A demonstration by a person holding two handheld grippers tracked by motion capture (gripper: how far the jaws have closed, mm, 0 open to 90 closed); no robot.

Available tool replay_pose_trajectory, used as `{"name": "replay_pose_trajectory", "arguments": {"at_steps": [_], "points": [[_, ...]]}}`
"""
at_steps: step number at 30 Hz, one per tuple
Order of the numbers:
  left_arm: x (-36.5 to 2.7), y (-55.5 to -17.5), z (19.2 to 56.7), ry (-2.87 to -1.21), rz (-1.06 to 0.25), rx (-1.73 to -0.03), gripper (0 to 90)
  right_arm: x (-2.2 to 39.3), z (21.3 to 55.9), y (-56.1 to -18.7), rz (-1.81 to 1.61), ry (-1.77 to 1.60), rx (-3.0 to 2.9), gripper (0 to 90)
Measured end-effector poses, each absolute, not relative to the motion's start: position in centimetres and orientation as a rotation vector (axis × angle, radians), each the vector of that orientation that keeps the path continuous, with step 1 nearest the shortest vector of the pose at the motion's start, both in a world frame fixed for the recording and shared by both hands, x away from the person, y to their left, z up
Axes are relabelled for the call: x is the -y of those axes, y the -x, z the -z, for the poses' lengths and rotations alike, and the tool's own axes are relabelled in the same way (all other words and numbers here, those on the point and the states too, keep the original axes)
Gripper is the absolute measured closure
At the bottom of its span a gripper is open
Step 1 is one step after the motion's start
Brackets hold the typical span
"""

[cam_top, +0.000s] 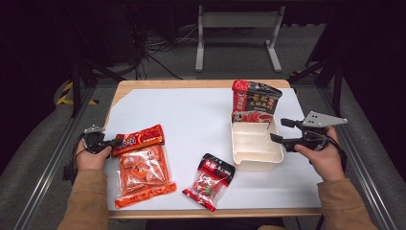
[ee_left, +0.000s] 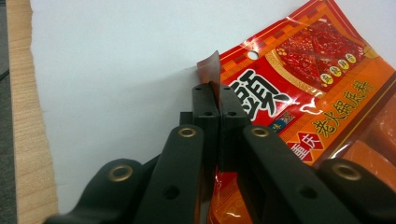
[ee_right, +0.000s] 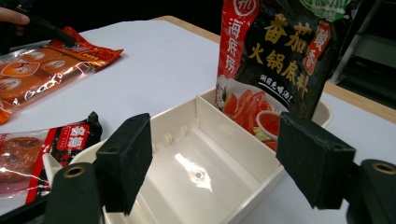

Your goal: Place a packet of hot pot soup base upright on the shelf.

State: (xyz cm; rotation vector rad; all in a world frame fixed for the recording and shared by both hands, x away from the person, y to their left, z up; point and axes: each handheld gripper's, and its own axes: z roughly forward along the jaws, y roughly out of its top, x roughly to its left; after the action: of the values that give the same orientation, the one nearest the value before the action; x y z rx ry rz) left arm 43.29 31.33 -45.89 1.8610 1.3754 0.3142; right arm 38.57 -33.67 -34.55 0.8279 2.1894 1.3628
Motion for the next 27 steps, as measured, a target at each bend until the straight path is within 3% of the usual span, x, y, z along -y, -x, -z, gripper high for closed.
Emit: {"name": "replay_pose_trajectory", "arguments": {"at_steps": [17,27], "points": [[-31.4,-41.8,42.3,-1.719,-0.372,-1.28,90.0,32.5,33.1,-37.7,-1.376,-0.808,-2.23,45.6],[-31.0,-40.9,40.2,-1.661,-0.386,-1.209,90.0,31.1,32.3,-37.7,-1.409,-0.778,-2.272,48.5]]}}
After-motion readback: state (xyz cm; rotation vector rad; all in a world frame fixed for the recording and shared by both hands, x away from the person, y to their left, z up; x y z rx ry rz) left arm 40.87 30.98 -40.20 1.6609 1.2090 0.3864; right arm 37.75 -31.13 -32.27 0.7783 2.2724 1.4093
